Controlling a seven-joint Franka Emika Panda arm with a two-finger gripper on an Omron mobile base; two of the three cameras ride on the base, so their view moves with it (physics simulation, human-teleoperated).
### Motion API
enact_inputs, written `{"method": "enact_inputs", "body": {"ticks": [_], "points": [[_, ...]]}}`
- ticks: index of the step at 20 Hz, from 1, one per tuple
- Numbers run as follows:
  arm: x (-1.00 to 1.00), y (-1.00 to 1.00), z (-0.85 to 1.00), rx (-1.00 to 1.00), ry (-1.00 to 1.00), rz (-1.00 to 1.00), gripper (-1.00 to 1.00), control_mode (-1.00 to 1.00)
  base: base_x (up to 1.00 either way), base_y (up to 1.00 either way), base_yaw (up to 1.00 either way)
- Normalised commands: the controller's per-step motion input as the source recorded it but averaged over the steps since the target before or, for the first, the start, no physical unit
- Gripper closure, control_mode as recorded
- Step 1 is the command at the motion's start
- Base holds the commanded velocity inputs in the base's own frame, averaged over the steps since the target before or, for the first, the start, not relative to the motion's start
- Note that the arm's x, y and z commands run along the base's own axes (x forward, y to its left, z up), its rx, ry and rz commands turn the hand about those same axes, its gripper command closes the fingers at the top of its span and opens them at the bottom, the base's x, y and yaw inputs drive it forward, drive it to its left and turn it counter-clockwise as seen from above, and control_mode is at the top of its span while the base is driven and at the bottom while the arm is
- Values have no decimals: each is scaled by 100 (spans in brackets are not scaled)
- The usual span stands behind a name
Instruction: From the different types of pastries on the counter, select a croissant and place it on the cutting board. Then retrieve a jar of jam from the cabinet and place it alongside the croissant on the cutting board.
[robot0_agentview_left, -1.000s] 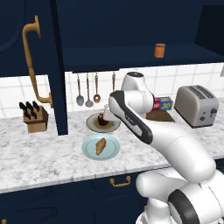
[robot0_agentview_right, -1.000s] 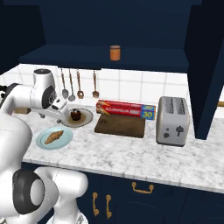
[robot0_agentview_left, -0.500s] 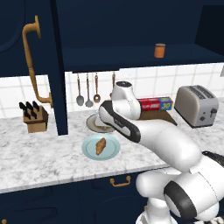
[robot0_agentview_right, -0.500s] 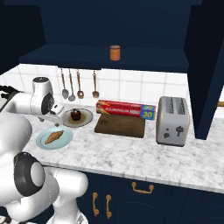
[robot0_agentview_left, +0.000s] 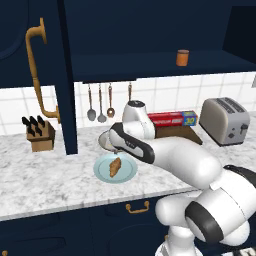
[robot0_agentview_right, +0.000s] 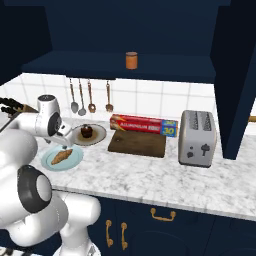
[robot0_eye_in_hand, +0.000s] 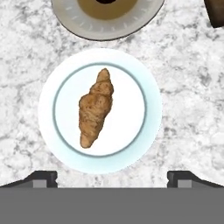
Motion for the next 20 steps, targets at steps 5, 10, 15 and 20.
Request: {"method": "enact_inputs", "body": {"ticks": [5,10,15,20], "points": [[14,12,-28,0,0,-4,-100,-100,0,0,0],[27,9,-22,0,0,-6,-100,-100,0,0,0],[27,16,-28,-1,0,-4,-100,-100,0,0,0],[25,7,-19,0,0,-5,-100,-100,0,0,0]]}}
